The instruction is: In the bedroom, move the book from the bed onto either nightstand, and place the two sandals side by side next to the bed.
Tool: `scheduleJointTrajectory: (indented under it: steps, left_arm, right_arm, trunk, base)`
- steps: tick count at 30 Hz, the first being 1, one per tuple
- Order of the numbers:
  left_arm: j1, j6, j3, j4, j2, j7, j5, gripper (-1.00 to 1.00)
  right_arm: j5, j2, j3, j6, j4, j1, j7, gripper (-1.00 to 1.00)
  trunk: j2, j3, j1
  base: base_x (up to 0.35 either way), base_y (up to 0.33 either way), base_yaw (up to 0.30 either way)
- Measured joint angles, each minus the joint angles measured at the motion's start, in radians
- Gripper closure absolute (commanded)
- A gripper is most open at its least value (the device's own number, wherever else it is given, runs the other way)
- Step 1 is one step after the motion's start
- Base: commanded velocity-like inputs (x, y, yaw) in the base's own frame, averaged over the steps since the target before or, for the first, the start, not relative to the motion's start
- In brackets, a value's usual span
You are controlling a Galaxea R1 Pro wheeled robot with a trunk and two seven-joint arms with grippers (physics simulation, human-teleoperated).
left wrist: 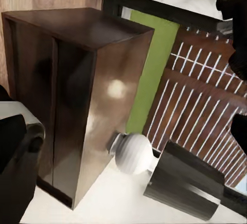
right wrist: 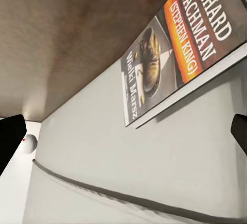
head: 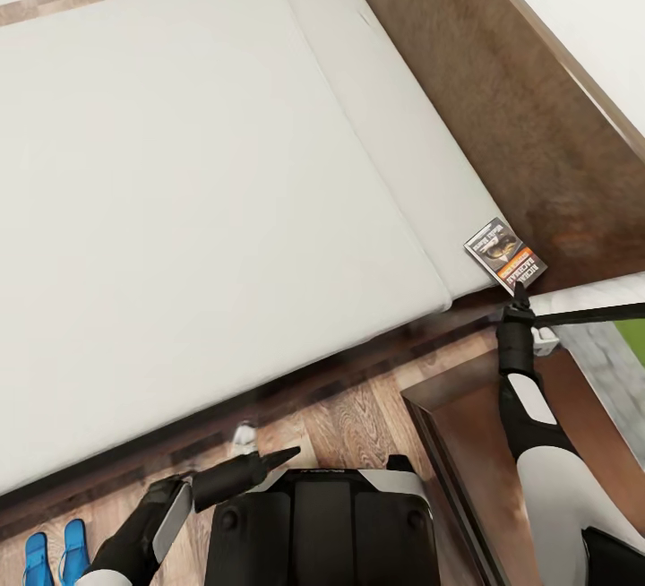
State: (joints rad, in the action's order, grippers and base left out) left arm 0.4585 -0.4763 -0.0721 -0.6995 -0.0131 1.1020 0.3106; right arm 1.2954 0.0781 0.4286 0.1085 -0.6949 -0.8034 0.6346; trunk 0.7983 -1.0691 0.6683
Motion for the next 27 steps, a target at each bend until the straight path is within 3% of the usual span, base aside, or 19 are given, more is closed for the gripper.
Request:
scheduleJointTrajectory:
  steps: [8, 12, 18, 27]
  left_arm:
    - [0.0, 0.052, 0.002, 0.055, -0.028, 0.248, 0.004, -1.0]
    - [0.0, 0.054, 0.002, 0.103, -0.042, 0.333, 0.002, -1.0]
    - [0.0, 0.054, 0.003, 0.126, -0.045, 0.38, 0.002, -1.0]
    - [0.0, 0.053, 0.003, 0.129, -0.046, 0.389, 0.002, -1.0]
  right_arm:
    - [0.0, 0.001, 0.0, 0.0, 0.001, 0.0, 0.0, -1.0]
    - [0.0, 0.001, -0.002, 0.0, 0.002, 0.0, 0.0, -1.0]
    - [0.0, 0.0, -0.004, 0.0, 0.001, 0.0, 0.001, -1.0]
    - [0.0, 0.0, -0.004, 0.0, 0.0, 0.001, 0.001, -1.0]
  trunk:
    - [0.0, 0.0, 0.0]
    - [0.0, 0.0, 0.0]
    - [0.0, 0.0, 0.0]
    - [0.063, -0.028, 0.034]
  base:
    - [0.0, 0.0, 0.0]
    - [0.0, 0.0, 0.0]
    - [0.0, 0.0, 0.0]
    - [0.0, 0.0, 0.0]
